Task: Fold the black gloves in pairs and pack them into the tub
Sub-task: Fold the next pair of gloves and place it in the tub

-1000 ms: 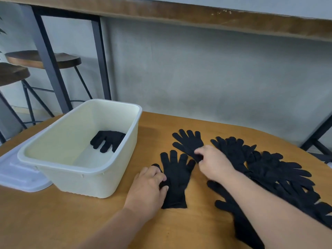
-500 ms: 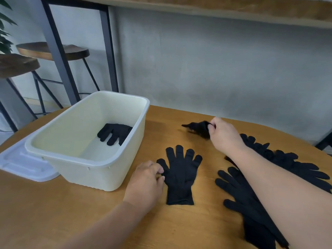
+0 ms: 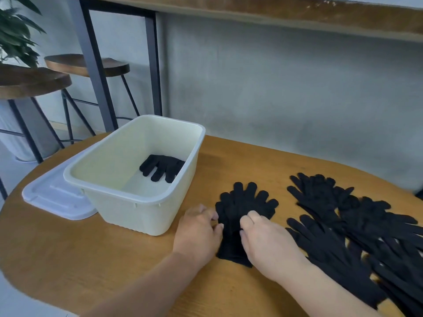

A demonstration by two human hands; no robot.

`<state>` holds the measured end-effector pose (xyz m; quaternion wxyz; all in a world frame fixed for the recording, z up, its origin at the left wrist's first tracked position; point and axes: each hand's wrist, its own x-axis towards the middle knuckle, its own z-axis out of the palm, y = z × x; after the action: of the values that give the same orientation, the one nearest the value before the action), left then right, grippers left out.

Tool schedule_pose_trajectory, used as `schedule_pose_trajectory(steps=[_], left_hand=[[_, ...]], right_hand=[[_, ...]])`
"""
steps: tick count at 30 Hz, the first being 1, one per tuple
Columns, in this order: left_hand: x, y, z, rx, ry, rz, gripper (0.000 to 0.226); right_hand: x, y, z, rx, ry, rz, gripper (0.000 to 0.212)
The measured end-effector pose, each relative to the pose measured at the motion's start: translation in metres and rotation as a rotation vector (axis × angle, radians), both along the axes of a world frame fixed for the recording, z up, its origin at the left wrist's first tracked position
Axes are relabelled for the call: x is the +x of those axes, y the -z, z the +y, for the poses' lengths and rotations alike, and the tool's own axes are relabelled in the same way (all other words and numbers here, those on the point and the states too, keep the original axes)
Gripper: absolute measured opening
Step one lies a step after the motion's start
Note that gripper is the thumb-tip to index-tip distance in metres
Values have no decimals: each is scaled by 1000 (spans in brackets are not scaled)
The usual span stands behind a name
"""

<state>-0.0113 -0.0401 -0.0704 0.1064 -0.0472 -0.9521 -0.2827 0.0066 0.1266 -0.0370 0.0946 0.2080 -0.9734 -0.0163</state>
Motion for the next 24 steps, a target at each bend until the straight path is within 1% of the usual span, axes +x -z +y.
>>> schedule_pose_trajectory(steps=[3, 6, 10, 12, 13, 16, 19, 20, 22, 24], left_hand=[[2, 1, 1, -34, 10, 35, 26], [4, 4, 3, -42, 12, 61, 26], [5, 5, 2, -37, 3, 59, 24], [5, 6, 1, -27, 4, 48, 22], [5, 6, 0, -23, 9, 44, 20], [8, 3, -2, -7, 33, 36, 14], [11, -1, -6, 53, 76, 10, 13], [12, -3, -7, 72, 105, 3, 12], [15, -5, -10, 109, 187, -5, 13], [18, -8, -11, 137, 277, -14, 16]], right_hand=[[3, -19, 0, -68, 1, 78, 23], [13, -27, -4, -53, -38, 89, 25], [26, -13, -12, -44, -72, -27, 23], [27, -7, -14, -69, -53, -79, 11], [26, -6, -14, -96, -26, -118, 12], [26, -7, -12, -198, 35, -195, 33], [27, -9, -5, -217, 36, -295, 51], [28, -10, -2, -206, 21, -329, 54], [28, -12, 4, -202, -6, -348, 52], [27, -12, 7, -217, -33, -330, 45]])
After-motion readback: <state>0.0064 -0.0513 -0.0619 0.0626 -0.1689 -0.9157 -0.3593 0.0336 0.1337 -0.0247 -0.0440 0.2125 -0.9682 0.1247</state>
